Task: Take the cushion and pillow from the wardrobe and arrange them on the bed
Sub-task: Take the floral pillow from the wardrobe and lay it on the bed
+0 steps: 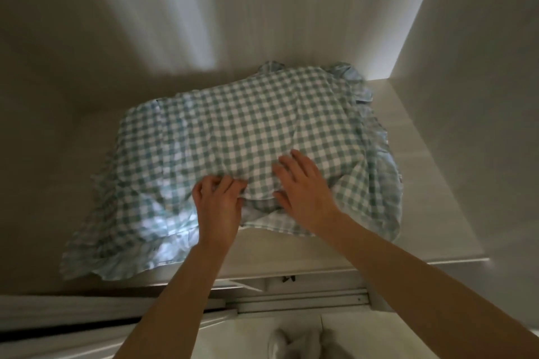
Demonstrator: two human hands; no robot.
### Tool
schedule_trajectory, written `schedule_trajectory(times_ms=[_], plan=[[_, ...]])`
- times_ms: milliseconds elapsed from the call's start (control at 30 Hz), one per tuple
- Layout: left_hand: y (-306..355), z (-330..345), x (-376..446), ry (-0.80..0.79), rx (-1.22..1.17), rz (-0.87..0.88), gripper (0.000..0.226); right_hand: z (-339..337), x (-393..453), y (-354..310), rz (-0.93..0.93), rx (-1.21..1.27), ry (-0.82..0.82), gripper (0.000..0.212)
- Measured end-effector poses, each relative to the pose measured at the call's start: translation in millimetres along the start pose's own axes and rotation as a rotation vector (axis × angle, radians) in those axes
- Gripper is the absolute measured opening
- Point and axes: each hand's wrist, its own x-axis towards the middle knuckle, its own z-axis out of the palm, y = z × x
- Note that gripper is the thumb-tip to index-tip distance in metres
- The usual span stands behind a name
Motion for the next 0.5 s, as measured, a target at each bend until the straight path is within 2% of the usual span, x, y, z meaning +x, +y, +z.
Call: schedule_trajectory(times_ms=[100,367,500], plan=[[-2,-4,4,-0.001,-0.038,0.018,0.030,-2,4,-2,0.026,0.003,0.032,0.054],[-3,-32,14,-0.037,-0.102,0.096,0.030,-23,-6,-5,0.042,0.022,-0.054,0.051],[4,-78,34,0.060,-0.121,0.163,0.025,-76,-6,-11,0.042,0.038,0.029,0.050]])
